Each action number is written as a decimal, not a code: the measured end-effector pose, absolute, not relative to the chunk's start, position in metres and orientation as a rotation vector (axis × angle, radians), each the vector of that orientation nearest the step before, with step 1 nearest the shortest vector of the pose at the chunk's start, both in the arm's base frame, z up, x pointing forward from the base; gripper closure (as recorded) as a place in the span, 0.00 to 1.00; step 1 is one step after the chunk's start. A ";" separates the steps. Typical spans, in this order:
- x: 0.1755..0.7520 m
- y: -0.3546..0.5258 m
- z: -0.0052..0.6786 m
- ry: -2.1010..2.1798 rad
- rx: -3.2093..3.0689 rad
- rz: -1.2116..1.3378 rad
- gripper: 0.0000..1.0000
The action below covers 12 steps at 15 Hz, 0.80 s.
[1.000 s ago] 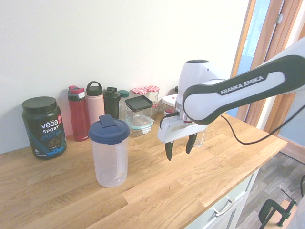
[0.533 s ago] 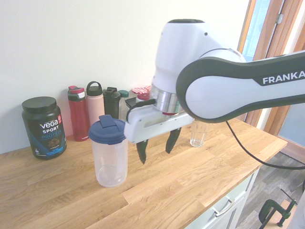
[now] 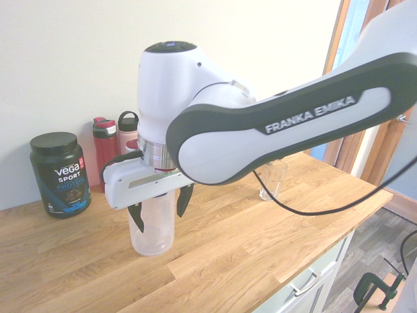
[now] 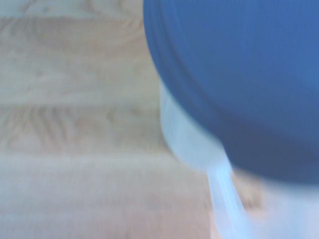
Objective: Pour me some water
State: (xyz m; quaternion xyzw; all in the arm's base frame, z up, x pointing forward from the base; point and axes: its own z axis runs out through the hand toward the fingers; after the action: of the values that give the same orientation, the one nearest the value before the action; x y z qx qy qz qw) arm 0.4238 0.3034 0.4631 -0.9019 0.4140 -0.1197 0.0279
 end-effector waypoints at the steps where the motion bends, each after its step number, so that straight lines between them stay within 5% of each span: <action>1: 0.430 0.302 0.458 1.283 -2.772 -0.395 1.00; 12: 0.420 0.285 0.443 1.314 -2.668 -0.523 1.00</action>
State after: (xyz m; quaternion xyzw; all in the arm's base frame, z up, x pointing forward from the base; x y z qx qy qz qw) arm 0.4195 0.2848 0.4429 -0.8820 0.4342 -0.1729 0.0610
